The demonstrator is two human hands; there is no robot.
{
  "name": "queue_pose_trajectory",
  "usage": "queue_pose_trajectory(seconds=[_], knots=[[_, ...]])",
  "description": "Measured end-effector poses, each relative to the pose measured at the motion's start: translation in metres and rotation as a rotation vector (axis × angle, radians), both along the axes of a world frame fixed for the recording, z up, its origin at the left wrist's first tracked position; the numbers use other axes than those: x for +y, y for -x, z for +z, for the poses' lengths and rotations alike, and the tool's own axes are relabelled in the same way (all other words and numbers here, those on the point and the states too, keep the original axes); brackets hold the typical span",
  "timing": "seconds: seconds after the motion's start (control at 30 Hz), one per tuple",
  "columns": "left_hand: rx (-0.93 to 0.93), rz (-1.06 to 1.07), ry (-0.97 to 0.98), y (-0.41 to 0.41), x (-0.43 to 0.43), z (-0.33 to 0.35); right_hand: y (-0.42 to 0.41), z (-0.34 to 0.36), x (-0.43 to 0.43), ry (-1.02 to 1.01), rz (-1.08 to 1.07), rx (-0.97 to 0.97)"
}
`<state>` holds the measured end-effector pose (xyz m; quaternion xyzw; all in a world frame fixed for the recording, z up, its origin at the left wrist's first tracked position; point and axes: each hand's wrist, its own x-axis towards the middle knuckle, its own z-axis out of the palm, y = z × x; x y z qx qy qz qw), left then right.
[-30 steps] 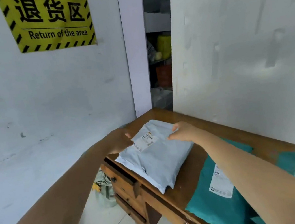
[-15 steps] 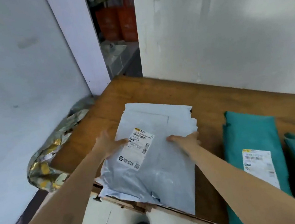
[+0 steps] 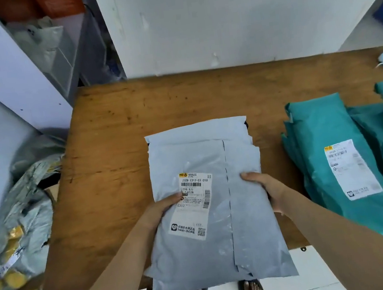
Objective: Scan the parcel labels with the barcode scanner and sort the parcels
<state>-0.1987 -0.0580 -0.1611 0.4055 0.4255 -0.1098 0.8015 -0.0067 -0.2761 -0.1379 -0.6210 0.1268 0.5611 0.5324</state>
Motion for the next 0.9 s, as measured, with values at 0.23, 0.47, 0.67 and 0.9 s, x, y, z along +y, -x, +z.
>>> queue_pose_trajectory(seconds=[0.23, 0.47, 0.67, 0.9], knots=[[-0.221, -0.134, -0.207, -0.065, 0.035, 0.068, -0.028, 0.067, 0.013, -0.186, -0.179, -0.196], [-0.647, -0.333, -0.287, -0.168, -0.015, 0.217, -0.085, 0.21, -0.056, -0.365, -0.3, -0.551], [-0.882, -0.479, -0.354, -0.238, -0.162, 0.303, -0.099, 0.299, -0.224, -0.387, -0.473, -0.791], [-1.1, -0.561, -0.21, -0.289, -0.419, 0.35, -0.085, 0.362, -0.479, -0.347, -0.58, -1.045]])
